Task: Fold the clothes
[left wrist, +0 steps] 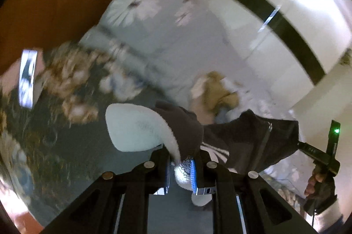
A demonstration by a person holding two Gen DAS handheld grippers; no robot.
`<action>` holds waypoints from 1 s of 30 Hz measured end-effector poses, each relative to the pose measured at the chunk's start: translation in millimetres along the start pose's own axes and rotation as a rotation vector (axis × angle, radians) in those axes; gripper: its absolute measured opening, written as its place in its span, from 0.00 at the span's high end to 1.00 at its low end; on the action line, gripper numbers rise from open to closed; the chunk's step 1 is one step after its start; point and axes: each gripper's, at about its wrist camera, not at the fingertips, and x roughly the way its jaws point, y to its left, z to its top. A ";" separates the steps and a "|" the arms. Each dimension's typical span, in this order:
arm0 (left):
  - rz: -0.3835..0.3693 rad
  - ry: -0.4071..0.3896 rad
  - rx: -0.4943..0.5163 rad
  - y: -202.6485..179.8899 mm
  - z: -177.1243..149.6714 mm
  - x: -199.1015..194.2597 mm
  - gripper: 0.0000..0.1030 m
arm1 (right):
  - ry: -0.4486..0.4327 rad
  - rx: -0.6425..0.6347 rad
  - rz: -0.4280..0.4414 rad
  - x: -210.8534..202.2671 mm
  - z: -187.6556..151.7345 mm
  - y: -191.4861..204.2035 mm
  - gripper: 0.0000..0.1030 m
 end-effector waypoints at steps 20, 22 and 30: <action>-0.224 -0.333 0.305 -106.9 42.6 -190.7 0.86 | -0.425 0.070 0.043 -258.7 -49.9 -20.9 0.89; -0.219 -0.378 0.335 -102.6 37.5 -213.0 0.86 | -0.460 0.044 0.047 -282.7 -62.5 -17.2 0.89; -0.164 -0.374 0.334 -63.3 32.5 -219.3 0.86 | -0.406 -0.046 0.042 -298.3 -67.5 4.2 0.89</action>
